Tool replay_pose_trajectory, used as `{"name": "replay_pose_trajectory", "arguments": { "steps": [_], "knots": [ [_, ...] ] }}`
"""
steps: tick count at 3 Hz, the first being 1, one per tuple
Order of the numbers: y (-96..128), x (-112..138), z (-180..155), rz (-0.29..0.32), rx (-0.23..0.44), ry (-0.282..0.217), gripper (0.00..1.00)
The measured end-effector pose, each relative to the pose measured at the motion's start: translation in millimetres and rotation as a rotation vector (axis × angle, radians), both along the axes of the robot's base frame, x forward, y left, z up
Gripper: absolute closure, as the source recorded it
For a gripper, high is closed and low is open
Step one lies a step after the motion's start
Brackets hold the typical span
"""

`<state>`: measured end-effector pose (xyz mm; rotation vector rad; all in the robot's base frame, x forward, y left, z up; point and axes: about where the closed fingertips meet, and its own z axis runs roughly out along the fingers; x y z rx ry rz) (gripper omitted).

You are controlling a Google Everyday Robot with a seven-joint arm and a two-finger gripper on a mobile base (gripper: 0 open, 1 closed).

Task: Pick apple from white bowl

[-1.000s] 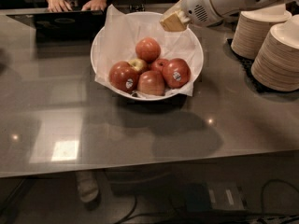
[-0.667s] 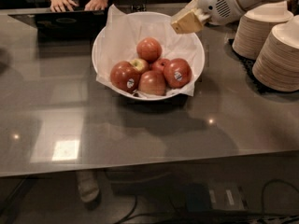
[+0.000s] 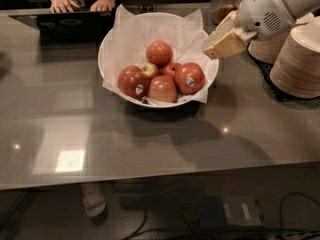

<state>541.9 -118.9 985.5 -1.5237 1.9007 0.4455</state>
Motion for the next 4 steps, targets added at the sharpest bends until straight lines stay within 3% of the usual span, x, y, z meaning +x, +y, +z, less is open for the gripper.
{"name": "replay_pose_trajectory", "arguments": {
  "steps": [1,3,4],
  "knots": [
    [4.4,-27.9,-6.7,0.121,-0.055,0.009,1.0],
    [6.6,-28.2,-9.0,0.135,-0.057,0.013,0.58],
    [15.0,-30.0,-24.2,0.144,-0.04,0.052,0.36]
  ]
}}
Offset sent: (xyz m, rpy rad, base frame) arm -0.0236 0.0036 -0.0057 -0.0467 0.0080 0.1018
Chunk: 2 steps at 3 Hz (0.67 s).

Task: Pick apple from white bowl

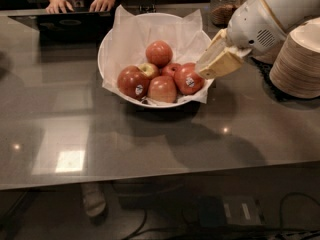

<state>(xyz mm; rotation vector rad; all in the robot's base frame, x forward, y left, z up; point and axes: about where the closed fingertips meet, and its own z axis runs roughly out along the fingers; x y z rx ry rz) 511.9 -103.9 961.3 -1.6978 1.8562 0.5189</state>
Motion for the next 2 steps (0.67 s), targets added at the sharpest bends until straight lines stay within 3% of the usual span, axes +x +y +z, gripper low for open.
{"name": "replay_pose_trajectory", "arguments": {
  "steps": [1,2],
  "knots": [
    [7.5,-0.1,-15.8,0.005,0.013,0.032,0.12],
    [11.5,4.7,-23.5,0.006,0.002,0.035,0.11]
  ]
}}
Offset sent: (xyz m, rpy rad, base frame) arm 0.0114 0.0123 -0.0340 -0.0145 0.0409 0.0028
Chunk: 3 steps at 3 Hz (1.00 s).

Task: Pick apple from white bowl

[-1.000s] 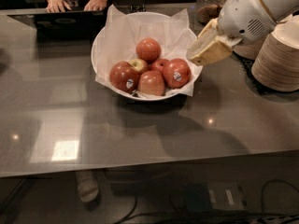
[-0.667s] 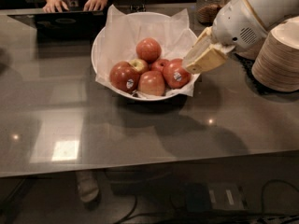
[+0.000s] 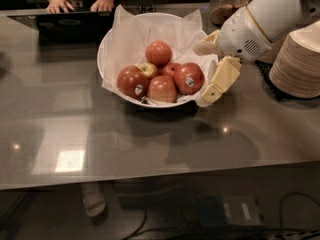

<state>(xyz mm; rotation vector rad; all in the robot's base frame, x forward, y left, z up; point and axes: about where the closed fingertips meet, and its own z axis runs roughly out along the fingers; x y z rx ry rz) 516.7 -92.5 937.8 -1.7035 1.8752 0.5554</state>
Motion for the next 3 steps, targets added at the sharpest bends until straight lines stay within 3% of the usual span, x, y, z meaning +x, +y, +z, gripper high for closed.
{"name": "replay_pose_trajectory", "arguments": {
  "steps": [1,3],
  "knots": [
    [-2.4,5.0,-1.4,-0.013,-0.027,-0.017,0.13],
    [-9.3,17.2,-3.0,-0.03,-0.137,-0.144,0.15]
  ]
}}
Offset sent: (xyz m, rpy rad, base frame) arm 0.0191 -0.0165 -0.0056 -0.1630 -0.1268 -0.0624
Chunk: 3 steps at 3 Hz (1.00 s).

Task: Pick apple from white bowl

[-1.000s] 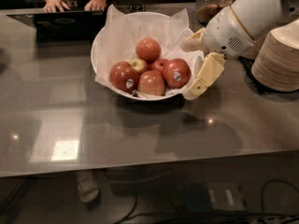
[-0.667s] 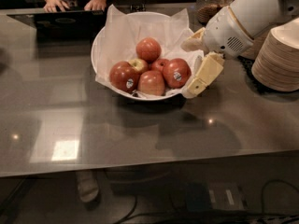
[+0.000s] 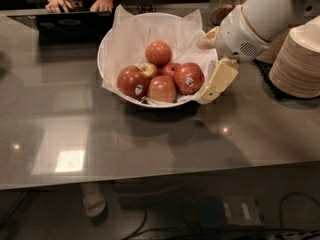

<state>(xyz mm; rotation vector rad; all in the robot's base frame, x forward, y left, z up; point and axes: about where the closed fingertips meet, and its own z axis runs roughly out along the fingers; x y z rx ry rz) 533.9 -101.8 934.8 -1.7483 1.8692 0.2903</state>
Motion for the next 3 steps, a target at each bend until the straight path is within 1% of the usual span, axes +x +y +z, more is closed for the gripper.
{"name": "replay_pose_trajectory", "arguments": {
  "steps": [1,2,3],
  "knots": [
    [-0.3,7.8,-3.5,0.015,-0.011,-0.059,0.17],
    [2.6,16.9,-5.8,0.041,0.012,-0.104,0.29],
    [6.7,24.4,-7.0,0.063,0.033,-0.13,0.32]
  ]
}}
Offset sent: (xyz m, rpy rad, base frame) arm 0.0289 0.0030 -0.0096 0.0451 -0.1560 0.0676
